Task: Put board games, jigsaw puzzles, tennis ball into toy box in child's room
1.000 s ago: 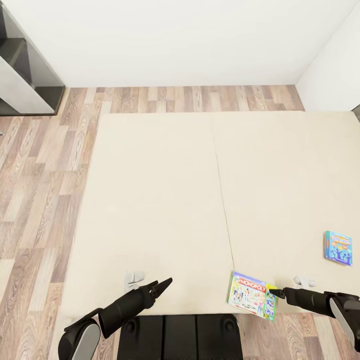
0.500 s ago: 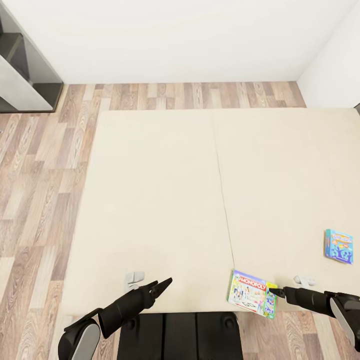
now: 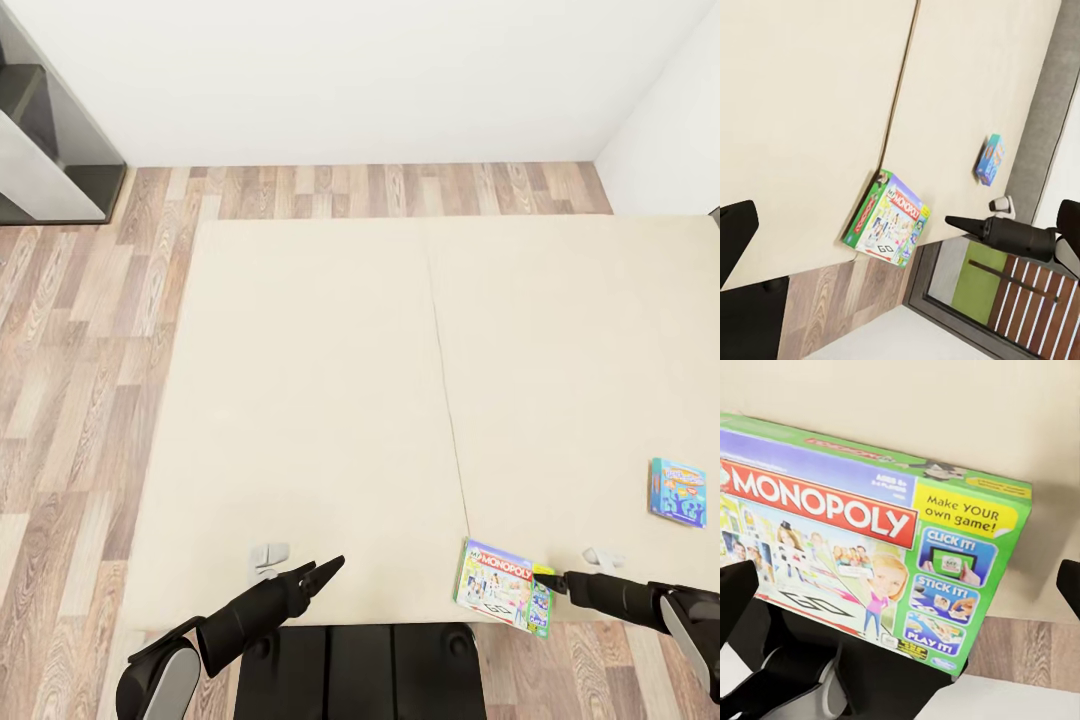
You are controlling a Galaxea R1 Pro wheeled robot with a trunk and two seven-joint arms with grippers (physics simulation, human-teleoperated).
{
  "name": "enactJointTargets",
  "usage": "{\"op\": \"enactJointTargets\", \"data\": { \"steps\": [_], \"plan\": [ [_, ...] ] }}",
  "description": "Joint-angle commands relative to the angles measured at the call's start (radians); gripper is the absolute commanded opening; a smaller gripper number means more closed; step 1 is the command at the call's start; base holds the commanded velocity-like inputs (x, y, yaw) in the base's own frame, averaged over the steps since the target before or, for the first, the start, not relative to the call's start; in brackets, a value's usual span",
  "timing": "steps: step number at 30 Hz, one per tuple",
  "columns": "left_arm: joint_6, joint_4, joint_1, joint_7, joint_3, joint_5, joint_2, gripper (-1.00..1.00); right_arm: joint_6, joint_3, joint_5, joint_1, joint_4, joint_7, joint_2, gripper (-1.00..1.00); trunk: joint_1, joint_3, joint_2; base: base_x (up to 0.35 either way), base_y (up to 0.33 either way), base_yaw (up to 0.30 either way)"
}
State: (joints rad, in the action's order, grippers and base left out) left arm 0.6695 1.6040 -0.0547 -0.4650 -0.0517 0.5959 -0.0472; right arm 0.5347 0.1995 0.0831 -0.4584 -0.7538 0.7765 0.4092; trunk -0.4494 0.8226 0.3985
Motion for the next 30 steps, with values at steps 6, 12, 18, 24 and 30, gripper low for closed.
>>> {"op": "enactJointTargets", "data": {
  "steps": [6, 12, 18, 24, 30],
  "plan": [
    [0.007, 0.001, 0.0, 0.0, 0.001, 0.005, 0.0, 1.0, -0.022, 0.002, 0.007, 0.0, 0.0, 0.026, 0.001, 1.0, -0.001, 0.001, 0.001, 0.0, 0.0, 0.0],
    [0.007, 0.001, 0.0, 0.0, 0.001, 0.005, 0.0, 1.0, -0.037, 0.004, 0.007, 0.0, 0.0, 0.037, 0.001, 1.0, -0.001, 0.002, 0.001, 0.0, 0.0, 0.0],
    [0.007, 0.001, 0.0, 0.0, 0.001, 0.005, 0.0, 1.0, -0.045, 0.004, 0.007, 0.0, 0.001, 0.042, 0.002, 1.0, -0.001, 0.007, 0.001, 0.0, 0.0, 0.0],
    [0.008, 0.001, 0.0, 0.0, 0.001, 0.005, 0.0, 1.0, -0.048, 0.005, 0.008, 0.0, 0.001, 0.045, 0.002, 1.0, -0.001, 0.015, 0.001, 0.0, 0.0, 0.0],
    [0.008, 0.0, 0.0, 0.0, 0.002, 0.005, 0.0, 1.0, -0.049, 0.005, 0.009, 0.0, 0.001, 0.046, 0.002, 1.0, -0.001, 0.024, 0.001, 0.0, 0.0, 0.0]
  ]
}}
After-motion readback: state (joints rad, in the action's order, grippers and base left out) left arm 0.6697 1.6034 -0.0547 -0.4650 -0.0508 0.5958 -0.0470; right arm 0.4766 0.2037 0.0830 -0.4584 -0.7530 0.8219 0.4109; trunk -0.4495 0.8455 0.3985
